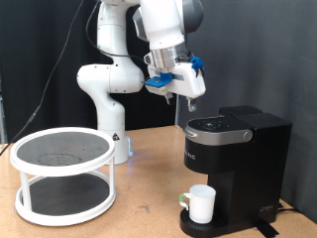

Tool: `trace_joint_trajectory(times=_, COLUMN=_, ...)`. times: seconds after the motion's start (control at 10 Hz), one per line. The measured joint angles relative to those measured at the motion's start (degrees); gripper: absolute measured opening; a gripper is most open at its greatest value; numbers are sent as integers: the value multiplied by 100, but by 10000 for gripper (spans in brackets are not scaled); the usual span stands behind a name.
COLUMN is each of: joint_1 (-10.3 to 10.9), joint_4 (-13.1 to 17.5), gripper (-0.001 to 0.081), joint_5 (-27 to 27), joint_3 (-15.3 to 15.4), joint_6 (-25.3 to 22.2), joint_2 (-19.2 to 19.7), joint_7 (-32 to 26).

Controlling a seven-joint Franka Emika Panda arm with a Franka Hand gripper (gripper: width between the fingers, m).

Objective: Make a cup of coffee with the keurig machine

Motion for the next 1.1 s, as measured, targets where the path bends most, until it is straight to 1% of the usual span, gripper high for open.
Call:
trace_joint_trajectory(times=0.1, joint_1=2, joint_4=77, gripper=734, joint_5=211, joint_3=-1, joint_6=114, joint_2=-2, joint_7=-119)
trace_joint_trajectory(times=0.2, joint_1=3, joint_4=243, gripper=734, joint_5=224, joint_3=21, joint_6=122, joint_2=12, joint_7=-106)
trace_joint_trajectory(times=0.3, joint_1=-6, joint_4=488, gripper=734, joint_5=-19, joint_3=81, joint_6=-75, joint_2=64, joint_7=45)
trace_joint_trajectory(times=0.4, joint_1=-7, joint_4=809, gripper=734, joint_5=-405, joint_3=160, joint_6=-432, joint_2=159, joint_7=339)
trace_joint_trajectory(times=0.6, joint_1=-9, joint_4=1558, gripper=734, joint_5=-1296, joint_3=355, joint_6=-1236, joint_2=460, joint_7=880)
trace_joint_trajectory(times=0.7, joint_1=-4, joint_4=1925, gripper=734, joint_5=-1678, joint_3=466, joint_6=-1558, joint_2=646, joint_7=1082)
trace_joint_trajectory(times=0.8, joint_1=-1, joint_4=2233, gripper=734, joint_5=-1943, joint_3=565, joint_6=-1753, joint_2=839, joint_7=1251)
trace_joint_trajectory(times=0.9, joint_1=1, joint_4=2468, gripper=734, joint_5=-2132, joint_3=653, joint_6=-1873, joint_2=1020, joint_7=1375)
trace_joint_trajectory(times=1.0, joint_1=7, joint_4=2628, gripper=734, joint_5=-2230, joint_3=716, joint_6=-1916, joint_2=1181, joint_7=1444)
trace_joint_trajectory(times=1.1, joint_1=15, joint_4=2710, gripper=734, joint_5=-2261, joint_3=756, joint_6=-1927, joint_2=1311, joint_7=1453)
